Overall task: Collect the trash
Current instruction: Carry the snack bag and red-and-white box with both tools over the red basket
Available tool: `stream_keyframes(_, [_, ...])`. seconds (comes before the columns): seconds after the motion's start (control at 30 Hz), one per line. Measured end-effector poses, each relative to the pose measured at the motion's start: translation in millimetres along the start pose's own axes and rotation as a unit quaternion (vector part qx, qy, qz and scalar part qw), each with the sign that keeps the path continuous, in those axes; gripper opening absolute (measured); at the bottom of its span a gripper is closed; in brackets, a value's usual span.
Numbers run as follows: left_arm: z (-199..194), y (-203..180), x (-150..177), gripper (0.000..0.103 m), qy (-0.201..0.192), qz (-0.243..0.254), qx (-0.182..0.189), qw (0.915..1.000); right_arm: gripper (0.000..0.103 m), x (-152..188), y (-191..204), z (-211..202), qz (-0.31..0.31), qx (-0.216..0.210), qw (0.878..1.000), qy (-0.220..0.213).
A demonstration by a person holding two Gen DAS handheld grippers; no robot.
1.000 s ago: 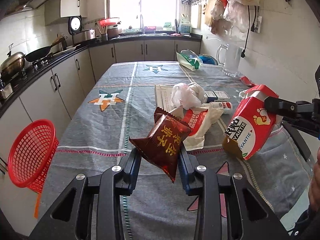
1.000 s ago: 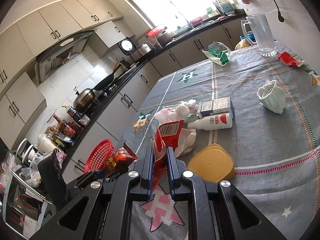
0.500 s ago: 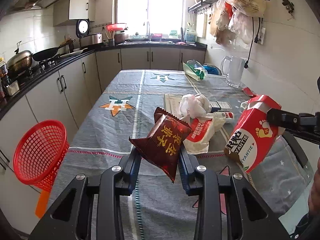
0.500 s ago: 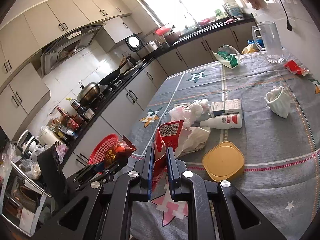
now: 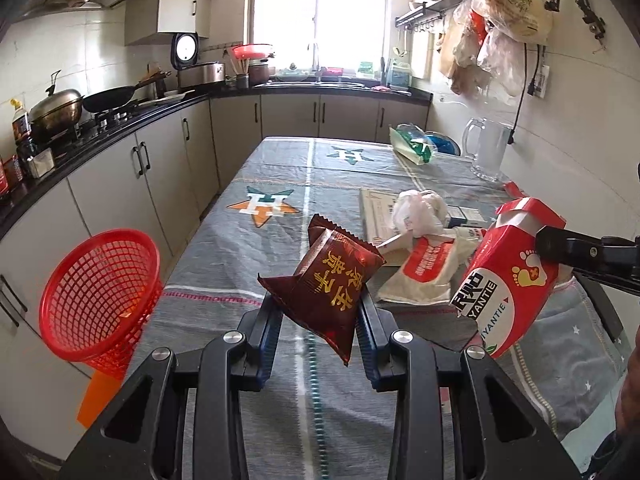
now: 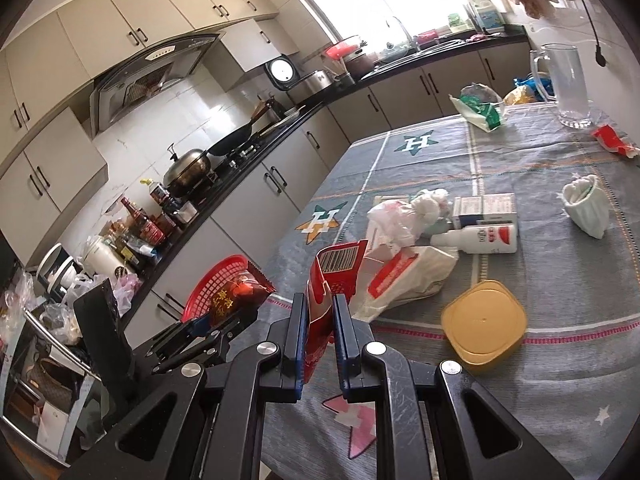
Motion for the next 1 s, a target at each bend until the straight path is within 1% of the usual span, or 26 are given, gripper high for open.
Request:
stream_keyframes(0.23, [-2.8, 25.4, 1.6, 0.034, 0.000, -0.021, -0.016, 0.9997, 0.014, -1.2, 17.6, 16.3, -0.018, -0.010, 1.000, 0.011])
stream_keyframes(0.53, [-1.8, 65.6, 5.2, 0.034, -0.003, -0.047, -0.046, 0.9978, 0.014, -7.1, 44.0, 53.5, -0.043, -0.023, 0.998, 0.037])
stream_keyframes(0.67, [-2.9, 92.6, 7.9, 0.034, -0.004, -0.068, -0.062, 0.9958, 0.014, -7.9, 59.2, 73.2, -0.055, -0.030, 0.997, 0.050])
stream_keyframes(1.0, [-15.4, 157.3, 13.5, 0.034, -0.011, -0.115, -0.103, 0.9880, 0.014, -13.9, 96.8, 109.8, -0.075, -0.046, 0.994, 0.064])
Point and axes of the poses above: each gripper's, at about its wrist camera, not at the fingertips, and z roughly the way its jaws point, y to its left, x to its underside, the point moved 2 cm from there along z, roughly the way its jaws point, and after that the axes turned 1 degree about z, right-handed, at the moved point
